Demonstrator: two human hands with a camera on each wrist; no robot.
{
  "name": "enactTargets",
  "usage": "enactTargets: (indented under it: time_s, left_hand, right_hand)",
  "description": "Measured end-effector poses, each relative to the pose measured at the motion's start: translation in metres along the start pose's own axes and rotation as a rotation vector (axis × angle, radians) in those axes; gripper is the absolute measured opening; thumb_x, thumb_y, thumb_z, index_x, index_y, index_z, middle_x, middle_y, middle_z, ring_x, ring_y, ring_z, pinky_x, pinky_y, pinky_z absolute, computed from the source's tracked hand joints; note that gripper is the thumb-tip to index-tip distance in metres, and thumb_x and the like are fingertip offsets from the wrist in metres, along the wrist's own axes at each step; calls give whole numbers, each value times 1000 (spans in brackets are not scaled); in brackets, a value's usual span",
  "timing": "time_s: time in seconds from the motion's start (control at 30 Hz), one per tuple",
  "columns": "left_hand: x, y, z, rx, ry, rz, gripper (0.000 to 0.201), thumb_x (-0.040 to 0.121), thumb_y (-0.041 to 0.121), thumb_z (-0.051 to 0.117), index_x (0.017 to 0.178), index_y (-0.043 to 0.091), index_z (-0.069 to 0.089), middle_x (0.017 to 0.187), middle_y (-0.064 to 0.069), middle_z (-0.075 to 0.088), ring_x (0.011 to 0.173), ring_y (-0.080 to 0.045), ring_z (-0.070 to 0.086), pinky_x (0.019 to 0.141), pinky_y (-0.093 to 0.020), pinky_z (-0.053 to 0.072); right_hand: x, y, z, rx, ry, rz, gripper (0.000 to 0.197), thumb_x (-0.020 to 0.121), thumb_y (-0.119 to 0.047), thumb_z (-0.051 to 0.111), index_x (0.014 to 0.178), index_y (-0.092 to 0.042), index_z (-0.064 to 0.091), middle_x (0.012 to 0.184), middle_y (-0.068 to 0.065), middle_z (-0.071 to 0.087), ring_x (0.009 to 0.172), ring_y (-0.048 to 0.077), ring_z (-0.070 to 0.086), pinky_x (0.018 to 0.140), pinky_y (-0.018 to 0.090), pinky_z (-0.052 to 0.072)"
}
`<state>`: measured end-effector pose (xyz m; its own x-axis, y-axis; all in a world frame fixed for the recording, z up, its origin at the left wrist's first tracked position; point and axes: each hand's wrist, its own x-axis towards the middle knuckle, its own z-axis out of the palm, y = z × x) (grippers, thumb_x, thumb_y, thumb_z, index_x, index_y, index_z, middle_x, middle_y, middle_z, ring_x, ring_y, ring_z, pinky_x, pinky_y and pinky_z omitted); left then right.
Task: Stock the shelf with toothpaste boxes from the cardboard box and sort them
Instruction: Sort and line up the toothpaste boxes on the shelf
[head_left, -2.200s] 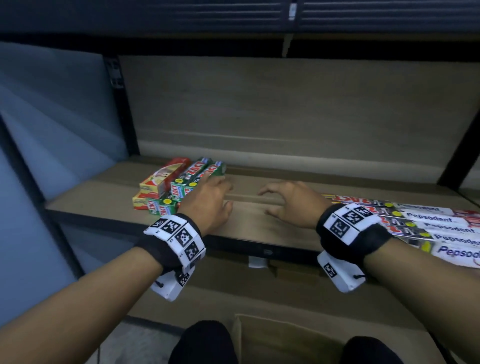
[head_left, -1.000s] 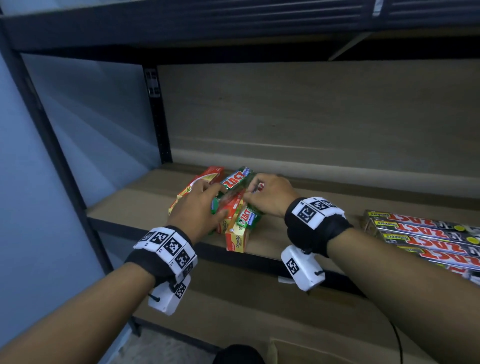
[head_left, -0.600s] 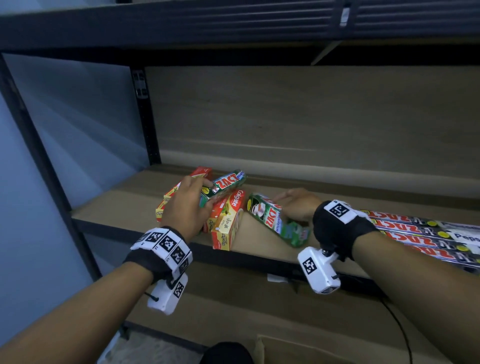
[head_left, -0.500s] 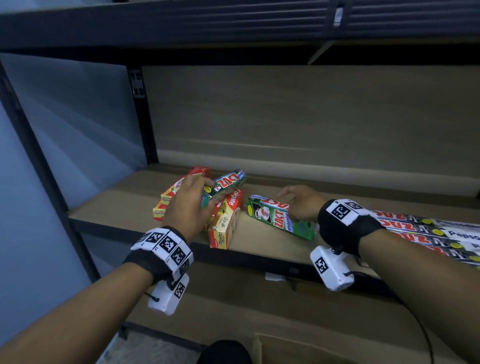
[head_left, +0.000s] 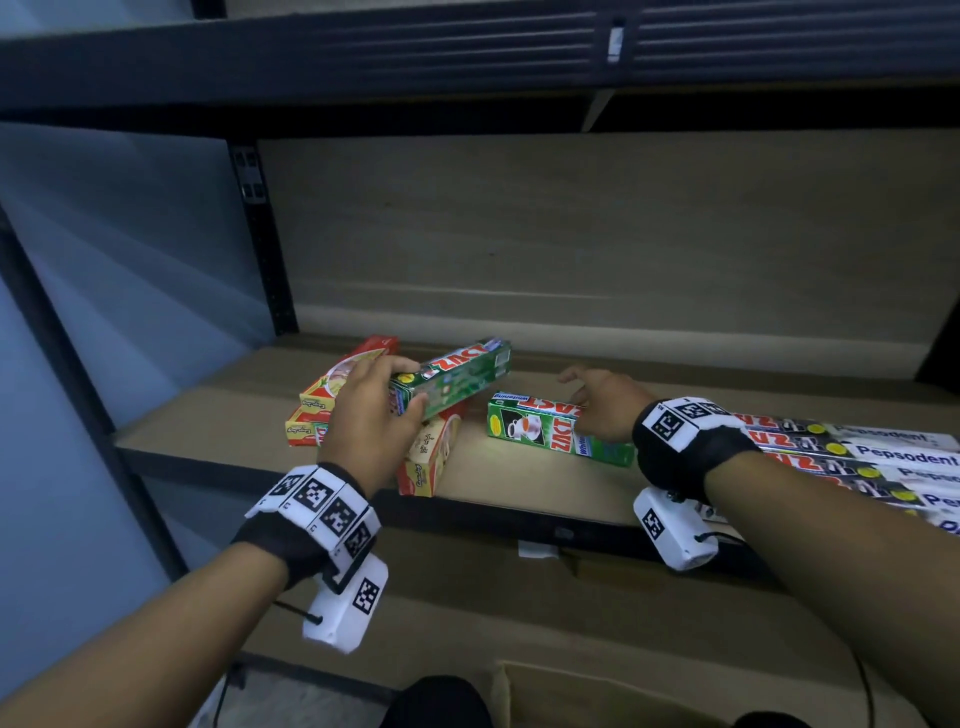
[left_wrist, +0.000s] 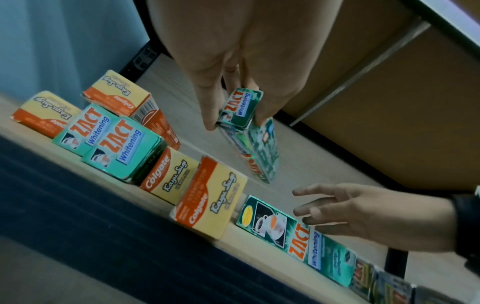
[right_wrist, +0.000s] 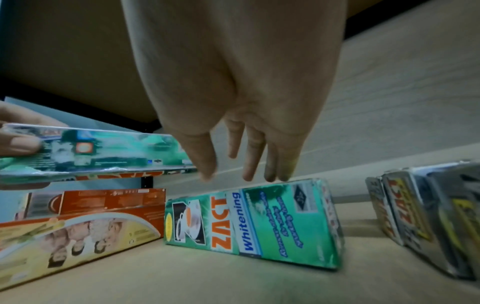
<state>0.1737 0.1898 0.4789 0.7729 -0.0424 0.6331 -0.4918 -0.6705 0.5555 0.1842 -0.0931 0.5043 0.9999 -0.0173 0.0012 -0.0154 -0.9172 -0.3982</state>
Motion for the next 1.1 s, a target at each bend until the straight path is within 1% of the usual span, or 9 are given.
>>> enactTargets:
  time_s: [0.13,0.2,0.3,0.4,0.6,0.67,0.8,0.93,1.1]
  left_hand:
    - [-1,6,-9,-160,8,33,32,86,16,73,115,25,64,107,16,54,93,-6,59,82,-30,55]
    - [-4,9,-10,-240,-62,85,36,86,14,74,117,27,62,113,13,56,97,-4,62,82,-27,58]
    - [-8,11,-8,-292,-159,168,45,86,11,73,126,27,59,119,8,56,107,-9,62,87,-30,58]
    - [-11,18,-7,-291,-203,200,54,85,6,73,132,26,57,122,8,56,114,-3,57,90,-23,55]
    - [-4,24,6,-143,-363,229,71,77,7,77,139,27,50,119,9,51,110,-1,53,82,-10,48]
    - [-1,23,12,-81,-457,209,77,76,12,78,144,28,44,126,10,51,113,-1,52,84,-8,44]
    - [5,28,25,12,-617,232,76,76,23,77,144,30,44,130,13,54,116,-1,53,98,-27,49]
    - [13,40,35,46,-661,253,80,70,22,86,140,25,48,117,11,46,108,-5,50,92,-13,40]
    - [17,51,43,71,-673,247,65,71,19,86,124,27,49,119,6,53,106,-10,55,85,-20,44]
  right_hand:
    - [-4,-3,-4,293,105,-38,51,94,-42,61,140,-28,45,129,2,62,106,22,66,96,40,53]
    - [-8,-10,-9,670,67,31,51,95,-57,51,135,-26,47,122,11,64,91,27,70,86,44,59]
    - [-20,-14,-19,1013,-98,133,57,91,-67,48,121,-19,54,112,23,65,78,32,70,67,35,59]
    - [-28,-3,-23,1070,-142,156,50,93,-54,59,115,-9,60,108,24,64,69,25,69,59,29,58]
    - [-44,19,-37,1173,-161,82,16,92,-12,67,107,-7,64,101,16,71,88,20,70,76,28,62]
    - [-48,24,-41,1162,-187,65,29,90,-2,67,118,-6,60,109,16,71,97,20,70,80,30,61]
    - [-56,36,-50,1118,-206,61,44,87,10,64,128,-2,55,110,16,71,103,25,69,84,34,58]
    - [-68,45,-54,922,-181,5,55,80,21,65,130,3,52,124,25,62,99,30,68,78,33,61]
    - [-79,46,-55,515,-94,-82,54,74,10,79,118,-6,53,109,16,63,86,20,66,65,25,57]
